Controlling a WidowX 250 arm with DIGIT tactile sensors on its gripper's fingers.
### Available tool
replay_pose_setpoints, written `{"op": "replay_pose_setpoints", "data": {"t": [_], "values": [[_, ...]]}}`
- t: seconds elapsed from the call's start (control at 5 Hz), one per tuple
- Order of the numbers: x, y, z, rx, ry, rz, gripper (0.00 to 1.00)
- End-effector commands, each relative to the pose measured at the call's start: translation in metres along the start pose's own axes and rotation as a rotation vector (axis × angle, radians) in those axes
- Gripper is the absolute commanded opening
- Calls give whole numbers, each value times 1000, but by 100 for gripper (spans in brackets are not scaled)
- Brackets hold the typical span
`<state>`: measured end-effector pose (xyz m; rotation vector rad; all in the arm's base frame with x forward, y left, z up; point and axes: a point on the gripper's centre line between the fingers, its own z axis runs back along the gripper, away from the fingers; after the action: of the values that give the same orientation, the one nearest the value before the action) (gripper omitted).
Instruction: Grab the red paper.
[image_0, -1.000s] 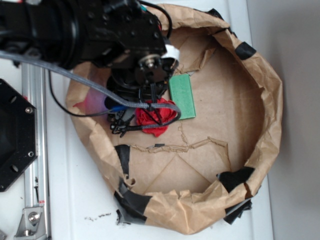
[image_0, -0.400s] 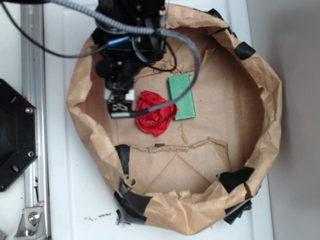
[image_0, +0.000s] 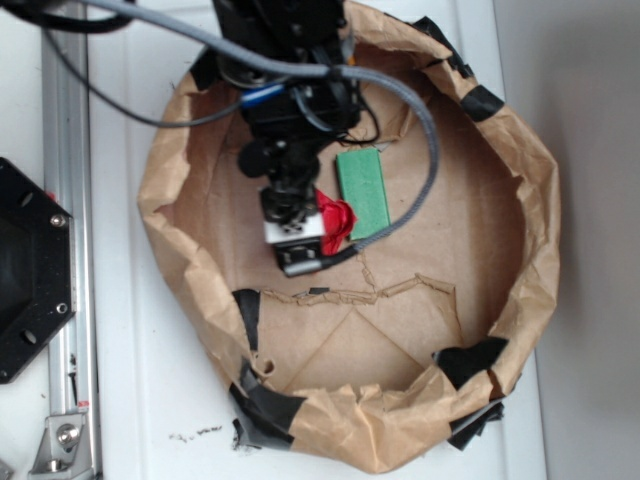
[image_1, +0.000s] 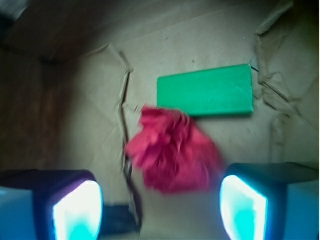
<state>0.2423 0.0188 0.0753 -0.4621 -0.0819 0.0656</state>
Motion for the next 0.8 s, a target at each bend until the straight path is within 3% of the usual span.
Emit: {"op": "replay_pose_setpoints", "data": {"t": [0.0, 0.2, 0.4, 0.6], "values": [[10, -12, -53, 135, 85, -92, 100], [-4, -12, -83, 148, 175, -140, 100], [-12, -11, -94, 164, 199, -147, 92], [-11, -9, -84, 136, 204, -141, 0]]}}
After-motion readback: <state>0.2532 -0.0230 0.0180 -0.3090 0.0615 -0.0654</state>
